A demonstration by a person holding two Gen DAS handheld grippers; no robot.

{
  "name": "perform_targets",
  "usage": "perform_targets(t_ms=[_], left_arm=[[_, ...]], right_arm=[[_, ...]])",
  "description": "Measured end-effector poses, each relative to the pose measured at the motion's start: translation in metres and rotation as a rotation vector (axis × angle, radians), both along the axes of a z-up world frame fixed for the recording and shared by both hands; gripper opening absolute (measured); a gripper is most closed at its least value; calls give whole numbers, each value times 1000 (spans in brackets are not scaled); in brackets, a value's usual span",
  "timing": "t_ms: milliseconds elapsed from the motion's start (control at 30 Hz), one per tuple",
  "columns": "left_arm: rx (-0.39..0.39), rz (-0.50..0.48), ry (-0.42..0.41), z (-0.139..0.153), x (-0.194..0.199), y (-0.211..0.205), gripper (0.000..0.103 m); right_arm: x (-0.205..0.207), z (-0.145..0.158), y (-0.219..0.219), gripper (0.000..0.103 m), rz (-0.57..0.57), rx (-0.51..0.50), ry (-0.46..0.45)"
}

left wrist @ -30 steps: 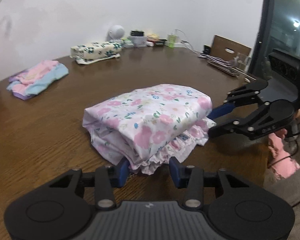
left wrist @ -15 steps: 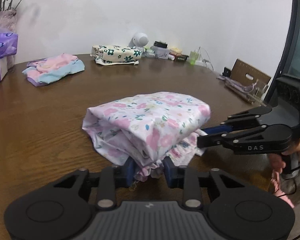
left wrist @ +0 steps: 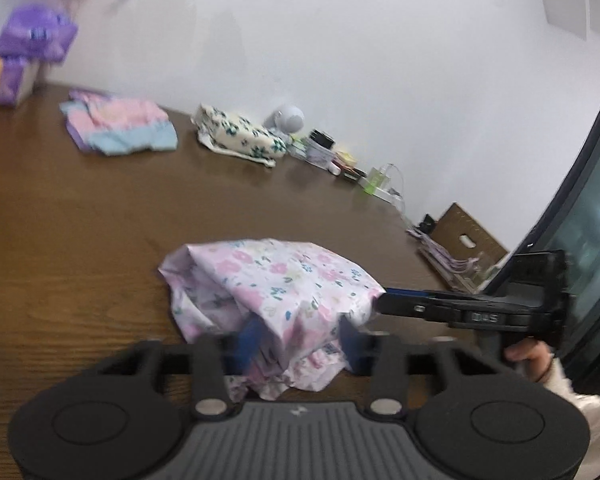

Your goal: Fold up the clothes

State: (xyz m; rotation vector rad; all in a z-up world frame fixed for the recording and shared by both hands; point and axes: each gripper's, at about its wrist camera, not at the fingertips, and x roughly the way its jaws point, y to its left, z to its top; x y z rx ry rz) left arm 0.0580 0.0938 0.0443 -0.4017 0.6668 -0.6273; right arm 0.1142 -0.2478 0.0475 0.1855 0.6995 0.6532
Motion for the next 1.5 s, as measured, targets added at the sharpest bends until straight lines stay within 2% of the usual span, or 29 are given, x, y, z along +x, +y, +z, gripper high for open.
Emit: perform_targets(t_ms=[67, 200, 233, 300, 333, 400, 467, 600, 667, 700, 733, 767, 833, 933, 1100, 1200, 1233, 1267, 1367, 1433, 1500], left_arm=[[-26, -24, 22, -5, 3, 5, 5], [-29, -35, 32, -10, 2, 7, 4], [-25, -36, 31, -11, 1, 7, 4], [-20, -25, 26, -11, -1, 8, 4], [-21, -10, 20, -11, -2, 11, 7], [-23, 25, 16, -9, -5, 18, 21], [-22, 54, 8, -7, -8, 25, 47], [-16, -3, -16, -3, -11, 17, 52], [29, -14, -29, -3, -10, 6, 52], [52, -14, -33, -4, -8, 1, 50], [74, -14, -36, -4, -6, -4, 44], [93, -13, -32, -5, -3, -8, 26], [90, -6, -28, -5, -2, -5, 14], [59, 23, -8, -10, -1, 8, 14], [85, 32, 7, -15, -2, 10, 16], [112, 43, 0, -13, -5, 9, 22], [123, 50, -5, -11, -6, 8, 30], [132, 63, -17, -8, -9, 8, 42], [151, 103, -52, 2, -14, 11, 63], [153, 130, -69, 7, -15, 15, 66], [185, 144, -69, 8, -14, 18, 65]], right_arm=[[3, -3, -1, 15, 2, 5, 7], [1, -3, -4, 16, 5, 12, 0], [-1, -3, -5, 19, 7, 12, -4], [-5, -1, -6, 31, 10, 14, -12], [-8, 0, -6, 41, 11, 12, -19], [-20, 4, -5, 45, 10, -27, -70], [-27, 6, -5, 50, 8, -55, -103], [-29, 6, -2, 52, 35, -64, -105], [-29, 6, 0, 48, 53, -64, -102], [-30, 6, 2, 41, 62, -65, -101], [-30, 6, 3, 23, 71, -65, -99], [-30, 6, 4, 17, 80, -66, -97], [-31, 5, 6, 16, 98, -67, -94], [-32, 5, 10, 15, 125, -68, -89], [-36, -5, 18, 16, 145, -120, -67], [-41, 1, 20, 21, 142, -141, -96], [-43, 4, 20, 28, 139, -145, -107], [-44, 7, 19, 38, 127, -141, -119], [-48, 16, 14, 54, 91, -130, -153], [-51, 16, 12, 56, 74, -138, -156], [-54, 13, 11, 56, 63, -160, -144]])
